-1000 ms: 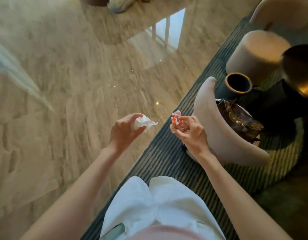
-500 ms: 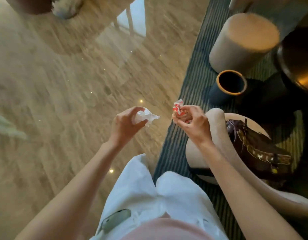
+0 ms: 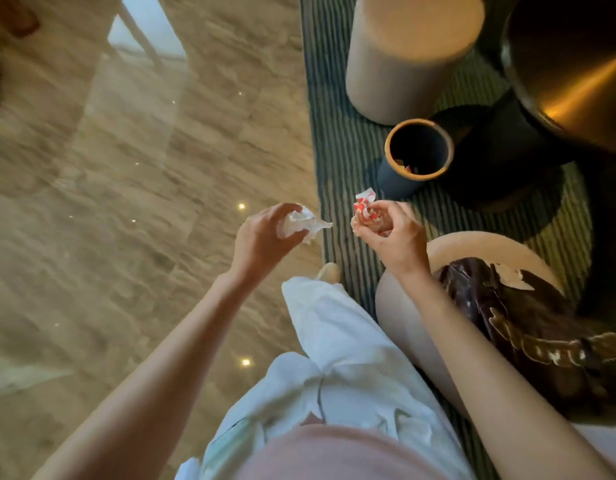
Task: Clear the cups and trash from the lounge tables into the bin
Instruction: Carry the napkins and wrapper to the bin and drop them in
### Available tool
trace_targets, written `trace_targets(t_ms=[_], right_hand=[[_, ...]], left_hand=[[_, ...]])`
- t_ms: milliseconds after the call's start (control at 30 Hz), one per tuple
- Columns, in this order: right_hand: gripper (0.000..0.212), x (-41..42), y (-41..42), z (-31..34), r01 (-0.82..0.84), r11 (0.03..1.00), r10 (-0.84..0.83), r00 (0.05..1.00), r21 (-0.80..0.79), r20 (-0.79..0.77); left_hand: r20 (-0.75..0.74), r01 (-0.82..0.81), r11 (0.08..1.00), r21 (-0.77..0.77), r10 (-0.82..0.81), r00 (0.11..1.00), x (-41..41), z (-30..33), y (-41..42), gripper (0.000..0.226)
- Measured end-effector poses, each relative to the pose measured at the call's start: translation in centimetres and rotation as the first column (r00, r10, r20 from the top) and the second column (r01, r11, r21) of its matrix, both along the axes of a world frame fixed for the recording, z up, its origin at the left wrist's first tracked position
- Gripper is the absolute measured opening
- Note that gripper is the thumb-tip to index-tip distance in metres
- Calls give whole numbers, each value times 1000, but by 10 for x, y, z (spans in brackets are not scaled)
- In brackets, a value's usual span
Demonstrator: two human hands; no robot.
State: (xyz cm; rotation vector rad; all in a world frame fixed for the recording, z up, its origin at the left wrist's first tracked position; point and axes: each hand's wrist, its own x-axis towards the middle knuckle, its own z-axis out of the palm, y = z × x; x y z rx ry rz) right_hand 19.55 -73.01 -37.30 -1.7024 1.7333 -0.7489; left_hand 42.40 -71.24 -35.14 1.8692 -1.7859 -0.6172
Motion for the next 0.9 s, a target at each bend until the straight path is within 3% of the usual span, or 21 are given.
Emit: trace_targets(t_ms=[233, 400, 533, 700, 900], right_hand=[[39, -11, -146, 8, 188, 982, -188, 981, 23, 40], [36, -43, -212, -5, 374, 923, -379, 924, 91, 46], [36, -65, -257, -27, 521, 848, -526, 850, 97, 36], [38, -92, -292, -59, 684, 727, -683, 729, 63, -44], [37, -109, -332, -132, 802, 590, -800, 597, 99, -69]], left_hand=[[-6, 169, 983, 75, -169, 986, -24, 3, -181, 40], [-22, 380, 918, 110, -380, 925, -60, -14, -294, 38], [-31, 547, 826, 132, -548, 836, -94, -40, -381, 38], [-23, 745, 651, 147, -751, 660, -144, -92, -475, 38], [-12, 813, 524, 253, -839, 544, -219, -179, -544, 38]])
